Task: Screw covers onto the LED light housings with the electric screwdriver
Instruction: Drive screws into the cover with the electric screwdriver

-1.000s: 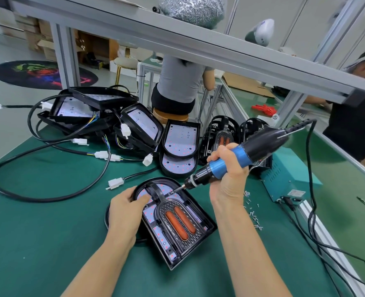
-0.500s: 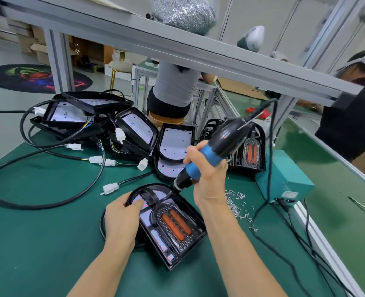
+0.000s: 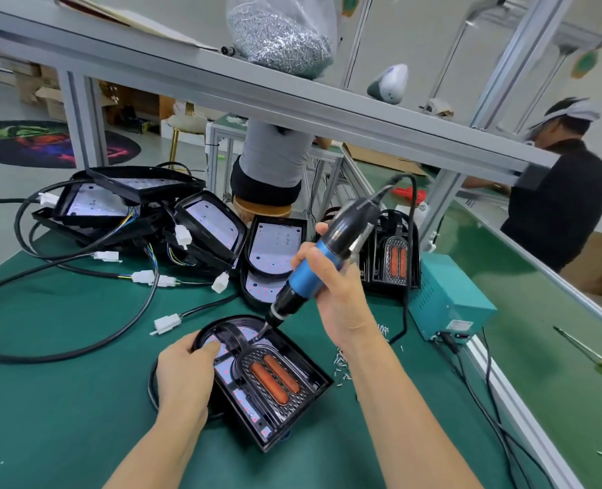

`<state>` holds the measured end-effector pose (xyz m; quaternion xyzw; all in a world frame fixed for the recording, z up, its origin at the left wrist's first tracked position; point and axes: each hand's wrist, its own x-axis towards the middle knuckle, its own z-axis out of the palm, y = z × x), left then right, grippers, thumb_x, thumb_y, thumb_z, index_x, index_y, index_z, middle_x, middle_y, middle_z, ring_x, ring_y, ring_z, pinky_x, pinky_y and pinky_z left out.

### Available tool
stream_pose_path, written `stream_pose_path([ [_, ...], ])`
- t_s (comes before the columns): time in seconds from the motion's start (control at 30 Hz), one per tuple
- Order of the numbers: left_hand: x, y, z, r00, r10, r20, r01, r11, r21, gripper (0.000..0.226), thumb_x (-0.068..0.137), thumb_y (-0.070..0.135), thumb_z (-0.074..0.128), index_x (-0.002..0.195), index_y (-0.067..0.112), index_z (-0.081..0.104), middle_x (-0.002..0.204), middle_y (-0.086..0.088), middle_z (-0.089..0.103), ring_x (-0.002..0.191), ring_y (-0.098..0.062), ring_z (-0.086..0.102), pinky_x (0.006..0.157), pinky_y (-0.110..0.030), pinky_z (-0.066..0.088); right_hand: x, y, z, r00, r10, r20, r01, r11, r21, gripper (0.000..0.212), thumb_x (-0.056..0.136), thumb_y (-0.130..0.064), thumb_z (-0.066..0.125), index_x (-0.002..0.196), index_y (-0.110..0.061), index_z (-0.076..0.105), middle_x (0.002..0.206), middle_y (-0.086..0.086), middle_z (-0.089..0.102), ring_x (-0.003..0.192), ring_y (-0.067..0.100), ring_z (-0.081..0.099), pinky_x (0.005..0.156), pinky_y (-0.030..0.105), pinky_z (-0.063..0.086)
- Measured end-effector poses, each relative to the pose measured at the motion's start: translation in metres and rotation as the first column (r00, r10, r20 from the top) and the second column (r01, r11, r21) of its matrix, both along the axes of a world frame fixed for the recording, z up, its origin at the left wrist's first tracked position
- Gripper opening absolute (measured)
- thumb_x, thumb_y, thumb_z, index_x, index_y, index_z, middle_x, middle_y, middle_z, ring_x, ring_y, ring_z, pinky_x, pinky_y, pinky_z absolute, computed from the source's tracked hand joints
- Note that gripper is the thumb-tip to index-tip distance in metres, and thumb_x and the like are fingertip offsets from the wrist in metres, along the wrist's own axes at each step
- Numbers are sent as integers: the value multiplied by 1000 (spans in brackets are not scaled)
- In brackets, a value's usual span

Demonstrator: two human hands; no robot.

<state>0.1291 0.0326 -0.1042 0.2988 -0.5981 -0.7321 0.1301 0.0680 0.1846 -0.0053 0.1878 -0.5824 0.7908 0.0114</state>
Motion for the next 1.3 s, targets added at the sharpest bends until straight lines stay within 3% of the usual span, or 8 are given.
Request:
stream_pose_path([
  [0.33, 1, 1, 2, 1000, 1, 15, -1, 1000, -5, 21, 82, -1, 56, 78, 13, 72, 79, -13, 72, 70, -28, 61, 83, -52, 53, -4, 16, 6, 965, 235, 114, -227, 971, -79, 27, 81, -35, 72, 104, -26, 61, 104, -2, 57, 106, 19, 47, 99, 34, 39],
  [0.47, 1, 1, 3, 1000, -7, 22, 7, 1000, 1, 20, 83, 0, 56, 78, 12, 71, 80, -14, 72, 71, -28, 61, 83, -53, 53, -2, 15, 9, 976, 211, 44, -215, 972, 98, 51, 70, -52, 81, 110, -26, 64, 109, 4, 58, 102, 19, 50, 92, 30, 44],
  [0.7, 3, -1, 3, 999, -30, 40, 31, 999, -23, 20, 84, 1, 55, 78, 13, 70, 79, -14, 72, 71, -29, 61, 82, -48, 53, 1, -6, 14, 969, 245, 43, -242, 968, -58, 19, 88, -21, 46, 106, -16, 48, 99, 3, 62, 89, 15, 61, 73, 26, 53],
  [0.83, 4, -6, 13, 983, -125, 137, 161, 940, -301, 7, 79, 16, 59, 81, 15, 66, 87, -14, 67, 78, -31, 58, 77, -40, 48, -5, -3, 12, 977, 190, 98, -183, 980, -73, 25, 89, -38, 52, 106, -19, 55, 95, -1, 64, 92, 14, 61, 78, 29, 52],
  [0.9, 3, -8, 20, 961, -105, 256, 244, 756, -608, 29, 80, 24, 63, 107, 14, 64, 121, -14, 54, 106, -30, 49, 91, -41, 39, -9, -1, 13, 977, 182, 108, -177, 983, -53, 37, 83, -51, 66, 106, -22, 61, 92, -2, 65, 92, 16, 60, 77, 29, 51],
  [1.0, 4, -1, 45, 991, -122, 49, 112, 581, -806, 60, 78, 28, 72, 134, 19, 50, 141, -3, 38, 130, -23, 29, 107, -42, 25, -13, 3, 14, 972, 229, 57, -229, 973, -9, 45, 68, -57, 80, 96, -24, 67, 85, -2, 65, 83, 15, 61, 76, 29, 51],
  [1.1, -2, 17, 73, 906, -395, -149, 122, 582, -804, 68, 73, 30, 75, 135, 22, 47, 135, 6, 47, 128, -16, 36, 110, -39, 28, -18, 5, 16, 956, 292, 3, -292, 955, 54, 12, 74, -35, 70, 81, -25, 72, 82, -3, 65, 82, 17, 60, 84, 36, 44],
  [1.3, -21, 37, 91, 849, -465, -251, 143, 660, -737, 67, 77, 27, 76, 135, 30, 43, 105, 14, 66, 97, -15, 60, 86, -36, 46, -25, 1, 24, 922, 376, 90, -382, 922, 61, 35, 62, -23, 66, 95, -12, 64, 90, 5, 63, 90, 31, 58, 86, 44, 49],
])
